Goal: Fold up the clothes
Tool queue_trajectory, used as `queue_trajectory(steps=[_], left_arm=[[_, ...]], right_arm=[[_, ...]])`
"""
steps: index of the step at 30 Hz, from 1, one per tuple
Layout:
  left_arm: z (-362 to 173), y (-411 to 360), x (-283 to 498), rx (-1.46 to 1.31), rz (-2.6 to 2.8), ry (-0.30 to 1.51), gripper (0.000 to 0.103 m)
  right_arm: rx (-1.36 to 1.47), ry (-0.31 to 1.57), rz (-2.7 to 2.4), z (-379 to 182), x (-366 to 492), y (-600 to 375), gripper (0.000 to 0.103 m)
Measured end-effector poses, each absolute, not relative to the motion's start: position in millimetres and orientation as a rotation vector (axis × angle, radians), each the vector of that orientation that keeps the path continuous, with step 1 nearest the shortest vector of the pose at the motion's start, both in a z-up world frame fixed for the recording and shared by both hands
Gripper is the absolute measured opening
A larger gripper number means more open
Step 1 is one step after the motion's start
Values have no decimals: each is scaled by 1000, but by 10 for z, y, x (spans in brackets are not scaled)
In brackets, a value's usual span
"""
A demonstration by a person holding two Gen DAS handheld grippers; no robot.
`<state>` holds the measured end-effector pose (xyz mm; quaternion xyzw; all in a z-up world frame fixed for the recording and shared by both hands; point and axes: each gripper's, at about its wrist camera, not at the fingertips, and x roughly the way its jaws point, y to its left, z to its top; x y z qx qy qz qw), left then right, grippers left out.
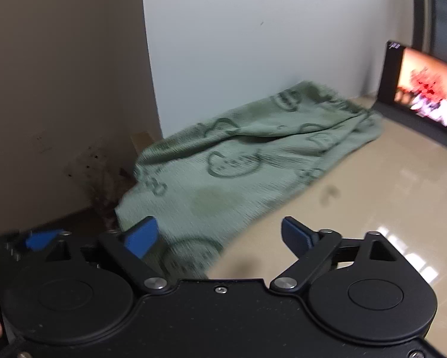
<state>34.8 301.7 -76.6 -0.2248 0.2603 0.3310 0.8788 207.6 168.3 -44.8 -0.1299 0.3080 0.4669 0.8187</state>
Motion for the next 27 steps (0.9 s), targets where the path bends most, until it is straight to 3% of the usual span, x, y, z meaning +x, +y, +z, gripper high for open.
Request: queue_trajectory(steps=[2,3,5,7,10,20,27], left_arm=[[-763,3028,300,-476,691,540,103],[-762,3031,276,-480,688,537,103],[-763,3031,240,-488,680,538,103],[-764,3029,205,-495,672,540,103],[-745,3005,212,-495,648,541,103],[-557,2723,425,-424,499,519,103],[-401,2345,714,-325,325,530,103]], right_arm=[[-282,692,958,-482,2148,1803,73],[-292,713,925,-508,2183,1856,57],[-261,757,906,-531,2263,1882,46],[-208,791,923,-520,2337,1839,16],[-112,807,927,-461,2471,1654,1],[208,726,700,-29,2891,157,0],[282,562,351,174,2745,-1221,0]])
